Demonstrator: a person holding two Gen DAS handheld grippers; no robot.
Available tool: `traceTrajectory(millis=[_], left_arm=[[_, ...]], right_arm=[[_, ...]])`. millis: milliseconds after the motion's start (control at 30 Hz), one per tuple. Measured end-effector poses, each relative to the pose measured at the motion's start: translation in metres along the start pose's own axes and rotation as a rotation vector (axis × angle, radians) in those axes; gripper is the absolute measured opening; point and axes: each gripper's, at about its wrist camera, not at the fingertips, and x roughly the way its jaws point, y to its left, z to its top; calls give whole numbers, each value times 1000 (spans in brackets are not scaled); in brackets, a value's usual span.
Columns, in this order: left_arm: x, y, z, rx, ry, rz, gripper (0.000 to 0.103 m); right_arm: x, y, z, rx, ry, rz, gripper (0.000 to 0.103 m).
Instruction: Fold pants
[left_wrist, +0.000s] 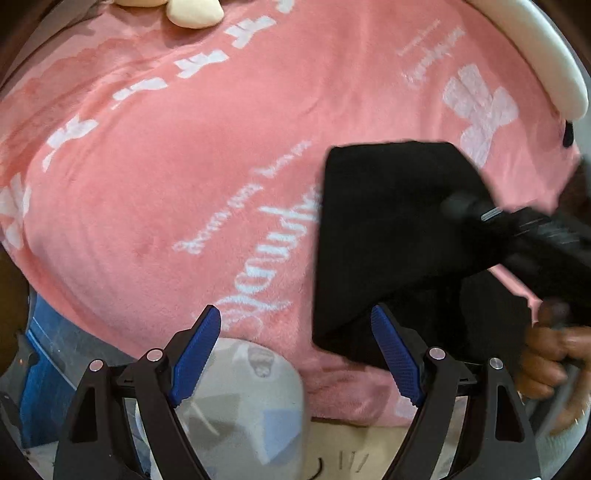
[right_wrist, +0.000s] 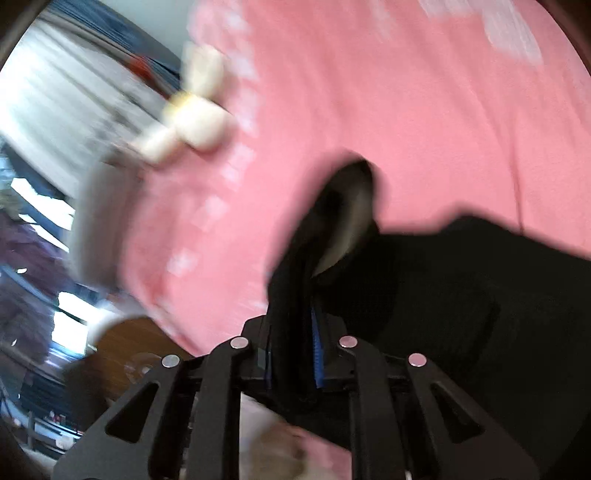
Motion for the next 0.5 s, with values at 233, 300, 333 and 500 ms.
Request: traceTrajectory(millis=[233,300,333,500], left_arm=[[-25,-16,3,7,-37,-64,82],[-20,-25,1,23,-23,-68,82],[-15,-31,-2,28,-9,-72,82],[8,-67,-14,84,67,-101,82]], right_arm=[[-138,-16,-7,-110,-232,-209,14],[-150,-62,-28,-41,-222,-376,15],[-153,-92,-42,22,-201,-449,14],[-151,-202,-102,267,-126,-572,15]])
